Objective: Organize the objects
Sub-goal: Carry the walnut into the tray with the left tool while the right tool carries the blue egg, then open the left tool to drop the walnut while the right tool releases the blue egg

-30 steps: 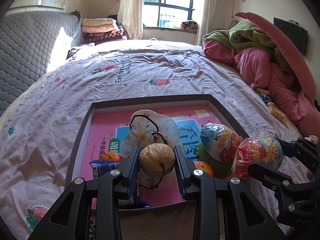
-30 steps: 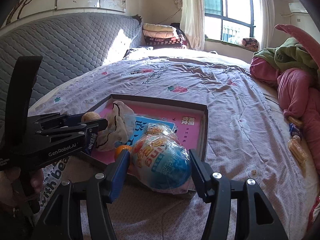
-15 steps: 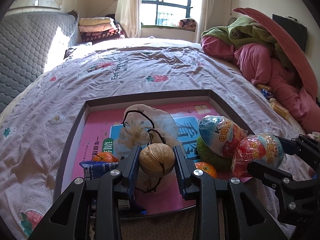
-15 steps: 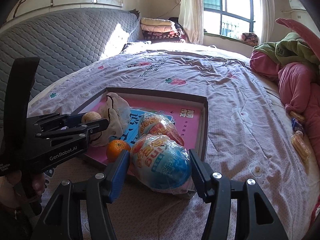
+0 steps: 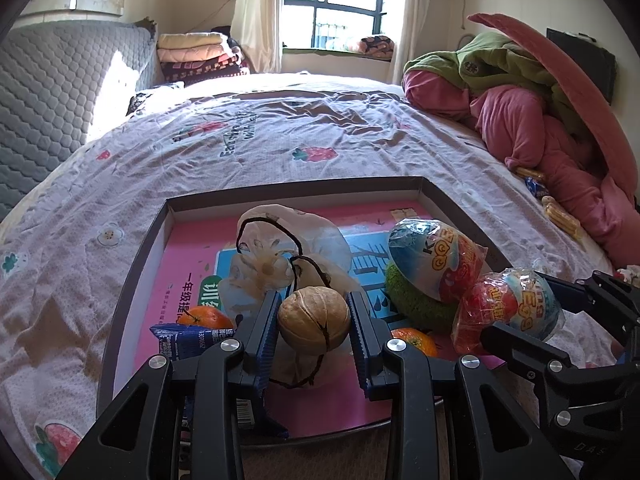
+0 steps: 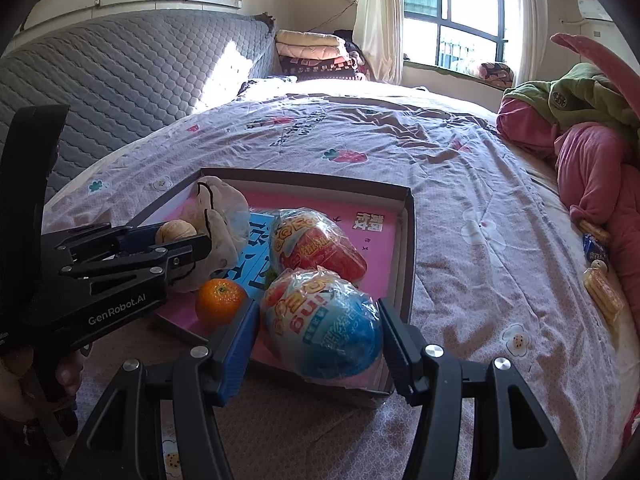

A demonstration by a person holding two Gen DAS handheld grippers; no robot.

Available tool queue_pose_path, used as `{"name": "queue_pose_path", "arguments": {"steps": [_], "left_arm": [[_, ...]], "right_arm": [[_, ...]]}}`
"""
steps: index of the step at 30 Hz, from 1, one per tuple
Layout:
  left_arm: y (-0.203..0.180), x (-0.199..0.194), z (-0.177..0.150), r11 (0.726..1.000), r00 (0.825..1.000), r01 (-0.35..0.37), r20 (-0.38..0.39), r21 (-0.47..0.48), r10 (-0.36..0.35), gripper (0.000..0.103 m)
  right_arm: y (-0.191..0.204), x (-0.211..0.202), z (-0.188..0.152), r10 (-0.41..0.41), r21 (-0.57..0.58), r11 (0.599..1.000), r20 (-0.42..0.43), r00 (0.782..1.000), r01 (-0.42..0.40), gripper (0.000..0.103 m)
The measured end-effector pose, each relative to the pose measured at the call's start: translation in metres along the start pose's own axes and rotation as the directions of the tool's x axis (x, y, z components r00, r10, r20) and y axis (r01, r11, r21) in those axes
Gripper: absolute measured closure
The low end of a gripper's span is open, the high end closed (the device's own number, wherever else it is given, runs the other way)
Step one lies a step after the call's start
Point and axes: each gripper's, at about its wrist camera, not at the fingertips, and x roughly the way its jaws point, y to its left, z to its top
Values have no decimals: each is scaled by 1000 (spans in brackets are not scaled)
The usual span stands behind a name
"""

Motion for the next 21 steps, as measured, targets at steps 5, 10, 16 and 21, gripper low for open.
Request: {"name": "queue_pose_path", "arguments": {"steps": [5,10,16,21], "left_arm": [[-1,2,0,1000,1000,-3,-1,-1,3,69],[-1,6,-2,1000,1000,-4,-14,-4,4,69],[-1,8,-3,1000,1000,-3,-18,-6,3,69],[-2,11,-4,1000,1000,-4,-26,-6,4,69]], "right_arm": [[5,2,-1,-15,-24,1000,6,1000,15,44],[9,6,-2,-37,-48,998,12,999,38,44],[12,8,-2,-42,-54,998,14,999,43,44],[11,10,-1,-46,-54,997,20,999,47,44]]}}
